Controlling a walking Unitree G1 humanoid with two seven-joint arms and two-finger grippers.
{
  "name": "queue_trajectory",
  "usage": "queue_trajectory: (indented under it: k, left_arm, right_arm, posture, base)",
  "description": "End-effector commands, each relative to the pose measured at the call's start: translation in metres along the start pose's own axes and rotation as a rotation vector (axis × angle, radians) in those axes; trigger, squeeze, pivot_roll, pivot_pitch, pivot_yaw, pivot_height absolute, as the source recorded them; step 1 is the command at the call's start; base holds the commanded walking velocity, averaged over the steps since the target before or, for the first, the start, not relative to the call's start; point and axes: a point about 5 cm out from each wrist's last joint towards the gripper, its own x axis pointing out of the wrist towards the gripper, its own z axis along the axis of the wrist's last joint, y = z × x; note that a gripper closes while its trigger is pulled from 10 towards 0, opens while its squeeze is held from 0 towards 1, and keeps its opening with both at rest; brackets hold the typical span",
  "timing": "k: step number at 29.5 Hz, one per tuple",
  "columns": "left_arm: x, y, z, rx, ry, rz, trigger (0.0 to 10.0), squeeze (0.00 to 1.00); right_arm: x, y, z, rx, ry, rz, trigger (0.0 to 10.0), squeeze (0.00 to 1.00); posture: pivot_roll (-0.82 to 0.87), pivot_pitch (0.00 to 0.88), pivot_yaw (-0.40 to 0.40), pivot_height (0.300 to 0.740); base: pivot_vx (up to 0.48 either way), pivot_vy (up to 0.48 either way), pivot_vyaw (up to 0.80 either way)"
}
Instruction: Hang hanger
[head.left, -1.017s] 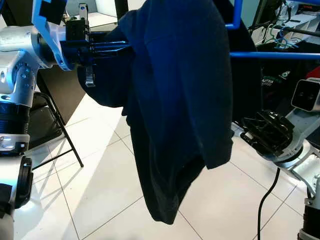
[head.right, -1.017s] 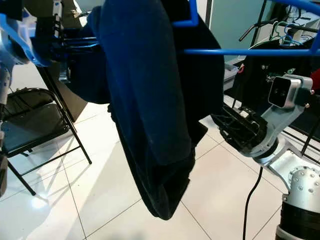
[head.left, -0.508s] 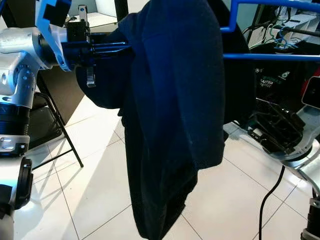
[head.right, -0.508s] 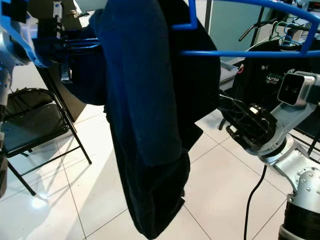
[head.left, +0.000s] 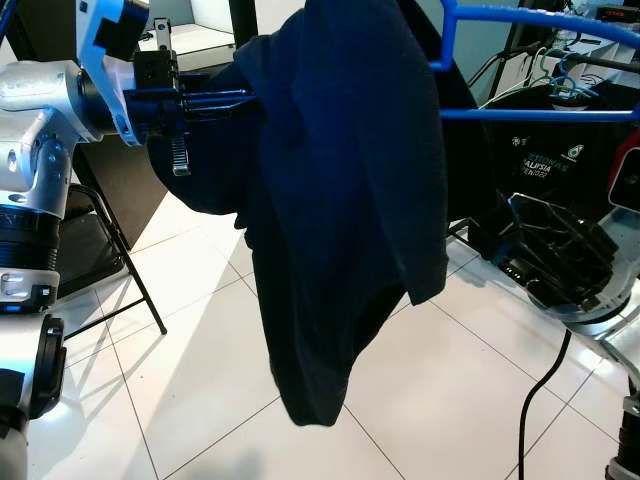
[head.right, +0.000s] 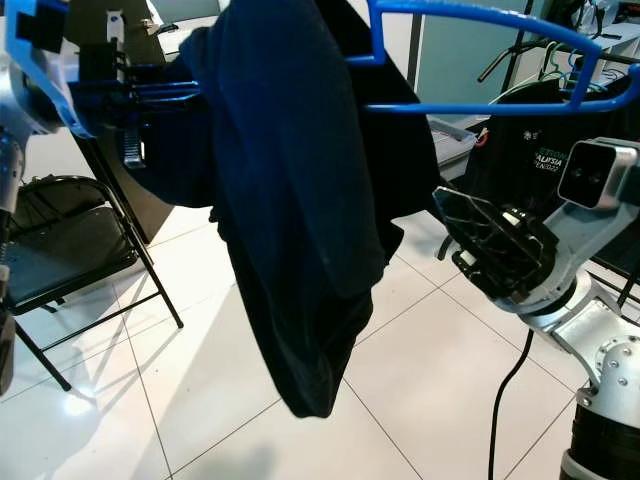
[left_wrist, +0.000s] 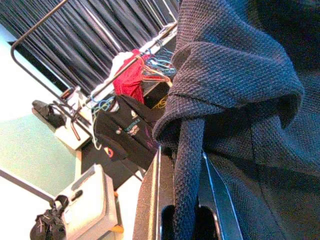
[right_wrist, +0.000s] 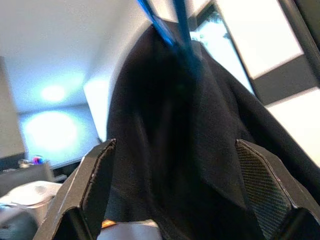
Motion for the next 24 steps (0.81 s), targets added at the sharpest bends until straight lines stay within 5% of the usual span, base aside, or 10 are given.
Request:
queue_trajectory:
  k: [1, 12, 13, 14, 15, 17, 18, 24]
  left_arm:
    - [0.0, -0.002, 0.012, 0.021, -0.058, -0.009, 10.0, 0.0]
    - [0.007, -0.004, 0.02, 0.042, -0.096, -0.033, 10.0, 0.0]
    - [0.008, -0.005, 0.021, 0.043, -0.099, -0.036, 10.0, 0.0]
    - [0.008, -0.005, 0.021, 0.043, -0.099, -0.036, 10.0, 0.0]
    - [0.009, -0.006, 0.022, 0.045, -0.102, -0.038, 10.0, 0.0]
    - [0.009, -0.006, 0.022, 0.045, -0.102, -0.038, 10.0, 0.0]
    - [0.011, -0.007, 0.022, 0.046, -0.104, -0.04, 10.0, 0.0]
    - [0.014, -0.009, 0.022, 0.042, -0.107, -0.04, 10.0, 0.0]
  right_arm:
    - [0.001, -0.011, -0.009, -0.034, 0.067, -0.103, 10.0, 0.0]
    - [0.001, -0.028, -0.007, -0.08, 0.049, -0.237, 10.0, 0.0]
    - [0.001, -0.03, -0.006, -0.086, 0.049, -0.253, 6.9, 0.0]
    - [0.001, -0.03, -0.006, -0.086, 0.049, -0.253, 6.9, 0.0]
    - [0.0, -0.032, -0.007, -0.091, 0.052, -0.263, 0.9, 0.0]
    - [0.0, -0.032, -0.007, -0.091, 0.052, -0.263, 0.9, 0.0]
    - [0.0, -0.031, -0.01, -0.09, 0.067, -0.258, 0.0, 0.0]
    - [0.002, -0.029, -0.017, -0.079, 0.098, -0.233, 0.0, 0.0]
  posture:
    - [-0.02, 0.024, 0.037, 0.74]
    - [-0.02, 0.025, 0.036, 0.74]
    - [-0.02, 0.024, 0.036, 0.74]
    - [-0.02, 0.024, 0.036, 0.74]
    - [-0.02, 0.024, 0.036, 0.74]
    - [-0.02, 0.024, 0.036, 0.74]
    - [-0.02, 0.024, 0.035, 0.74]
    - [-0.02, 0.024, 0.035, 0.74]
  base:
    - [0.0, 0.0, 0.0]
    - [0.0, 0.0, 0.0]
    - [0.0, 0.0, 0.0]
    - [0.0, 0.0, 0.0]
    - [0.0, 0.0, 0.0]
    - [0.0, 0.0, 0.0]
    - [0.0, 0.0, 0.0]
    - [0.0, 0.0, 0.0]
